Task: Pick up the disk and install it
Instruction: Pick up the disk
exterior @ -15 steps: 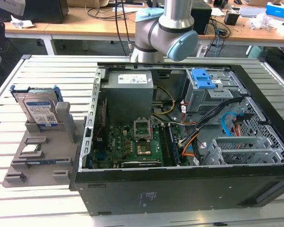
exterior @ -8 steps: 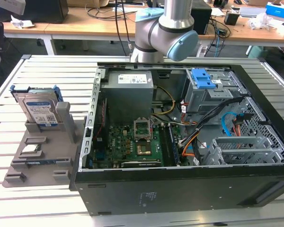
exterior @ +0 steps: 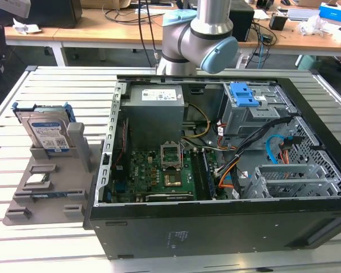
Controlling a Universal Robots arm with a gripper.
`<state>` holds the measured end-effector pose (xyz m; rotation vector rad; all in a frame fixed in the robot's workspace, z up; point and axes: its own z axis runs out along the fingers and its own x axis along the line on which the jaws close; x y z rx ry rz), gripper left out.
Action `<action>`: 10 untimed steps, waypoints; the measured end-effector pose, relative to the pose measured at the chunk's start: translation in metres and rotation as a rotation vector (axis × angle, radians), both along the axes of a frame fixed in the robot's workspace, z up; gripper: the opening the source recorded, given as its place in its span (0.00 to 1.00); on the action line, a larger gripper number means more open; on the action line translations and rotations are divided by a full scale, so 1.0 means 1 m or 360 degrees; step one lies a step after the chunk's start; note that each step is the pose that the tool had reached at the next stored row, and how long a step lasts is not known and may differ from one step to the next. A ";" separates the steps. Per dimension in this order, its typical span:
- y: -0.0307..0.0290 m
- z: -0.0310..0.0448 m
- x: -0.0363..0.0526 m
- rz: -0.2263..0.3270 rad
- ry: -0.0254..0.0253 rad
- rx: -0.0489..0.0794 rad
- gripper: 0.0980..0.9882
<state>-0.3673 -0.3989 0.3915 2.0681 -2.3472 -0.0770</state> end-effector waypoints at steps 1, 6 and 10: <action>0.0000 0.0000 0.0000 0.0000 0.00000 0.0000 0.29; 0.0000 0.0000 0.0000 0.0002 0.00000 0.0000 0.43; 0.0005 -0.0001 0.0000 0.0002 -0.00002 0.0000 0.43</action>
